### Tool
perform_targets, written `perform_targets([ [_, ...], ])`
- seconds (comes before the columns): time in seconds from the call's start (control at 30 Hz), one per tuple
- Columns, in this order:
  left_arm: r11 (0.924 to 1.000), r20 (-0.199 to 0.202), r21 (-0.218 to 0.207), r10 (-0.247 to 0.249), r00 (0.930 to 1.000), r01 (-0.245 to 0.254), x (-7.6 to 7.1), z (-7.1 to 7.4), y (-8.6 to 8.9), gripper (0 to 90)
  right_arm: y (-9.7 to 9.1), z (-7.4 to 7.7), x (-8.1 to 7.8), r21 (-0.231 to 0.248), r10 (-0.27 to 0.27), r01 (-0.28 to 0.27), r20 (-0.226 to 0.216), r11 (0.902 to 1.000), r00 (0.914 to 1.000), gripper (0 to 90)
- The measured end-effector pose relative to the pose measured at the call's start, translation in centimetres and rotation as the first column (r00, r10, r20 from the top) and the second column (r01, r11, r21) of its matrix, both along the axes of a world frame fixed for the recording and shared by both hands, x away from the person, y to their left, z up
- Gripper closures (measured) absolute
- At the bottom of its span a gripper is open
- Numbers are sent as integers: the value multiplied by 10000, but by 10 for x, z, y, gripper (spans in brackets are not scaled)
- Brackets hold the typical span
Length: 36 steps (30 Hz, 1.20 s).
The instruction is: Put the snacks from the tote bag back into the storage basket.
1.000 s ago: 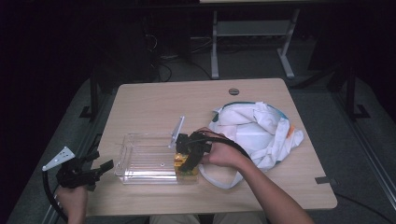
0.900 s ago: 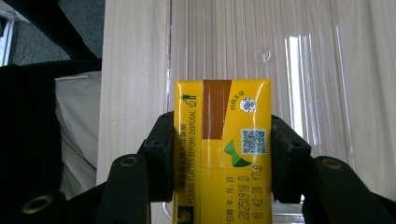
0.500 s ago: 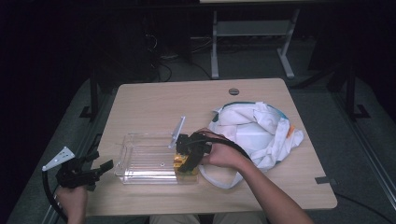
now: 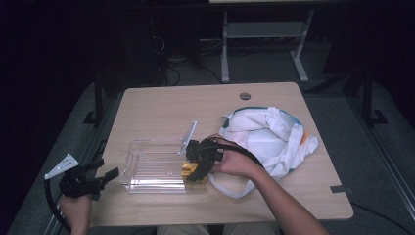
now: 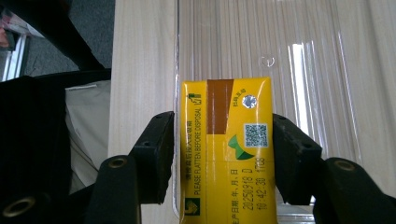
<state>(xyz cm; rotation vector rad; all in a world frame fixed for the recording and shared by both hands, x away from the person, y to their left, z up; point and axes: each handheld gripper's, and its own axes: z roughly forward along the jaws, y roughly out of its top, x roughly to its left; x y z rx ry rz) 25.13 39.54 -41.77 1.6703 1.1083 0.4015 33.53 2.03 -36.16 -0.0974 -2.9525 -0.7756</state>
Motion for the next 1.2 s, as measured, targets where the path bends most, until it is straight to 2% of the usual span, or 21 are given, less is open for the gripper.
perform_targets([
  [0.43,10000,-10,52,-20,10000,20,0,0,0,128,-4,3,1,208,-150,152,-73,9997,9999,427],
  [0.5,10000,-31,64,-23,10000,24,0,0,0,128,-5,4,2,292,-206,213,-243,9993,9995,426],
  [1.2,10000,-24,79,-18,10000,19,0,0,0,128,-20,15,5,735,-481,495,-205,9961,9986,423],
])
